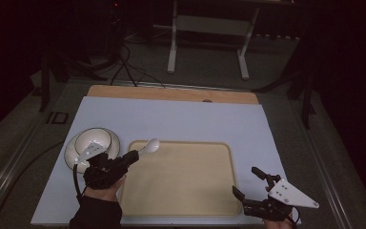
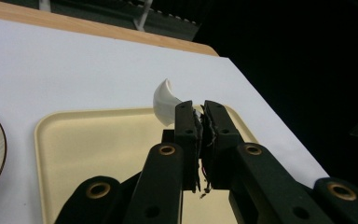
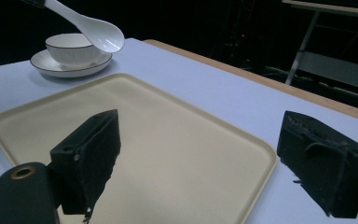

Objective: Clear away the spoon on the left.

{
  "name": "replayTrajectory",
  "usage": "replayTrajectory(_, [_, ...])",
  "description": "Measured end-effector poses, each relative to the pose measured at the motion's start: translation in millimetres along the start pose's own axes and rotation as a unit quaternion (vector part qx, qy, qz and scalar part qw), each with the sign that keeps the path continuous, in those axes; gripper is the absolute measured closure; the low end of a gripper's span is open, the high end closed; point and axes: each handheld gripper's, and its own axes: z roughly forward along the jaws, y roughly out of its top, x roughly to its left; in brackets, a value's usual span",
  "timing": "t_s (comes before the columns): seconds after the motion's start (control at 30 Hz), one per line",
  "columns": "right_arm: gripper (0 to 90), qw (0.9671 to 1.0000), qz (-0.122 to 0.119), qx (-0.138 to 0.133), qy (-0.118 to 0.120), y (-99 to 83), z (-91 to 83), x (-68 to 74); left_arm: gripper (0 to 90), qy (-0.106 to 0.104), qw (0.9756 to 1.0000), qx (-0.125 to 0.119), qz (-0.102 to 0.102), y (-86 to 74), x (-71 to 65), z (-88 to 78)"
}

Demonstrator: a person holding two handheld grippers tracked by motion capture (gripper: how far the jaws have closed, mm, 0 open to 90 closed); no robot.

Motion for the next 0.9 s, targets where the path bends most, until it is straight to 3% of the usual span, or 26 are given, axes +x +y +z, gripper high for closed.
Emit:
replayTrajectory(0.57, [13.4, 1.0000, 0.005, 0.001, -0.002, -0.7, 0.3, -0.8, 85.6, 0.017, 0.9987, -0.046, -0.012, -25.3, -6.1, 6.2])
replayTrajectory(0.9, [13.4, 1.0000, 0.003, 0.007, 0.002, -1.6, 3.8, 0.6, 85.5, 0.028, 0.9978, -0.058, -0.014, -49.4, -1.8, 31.3])
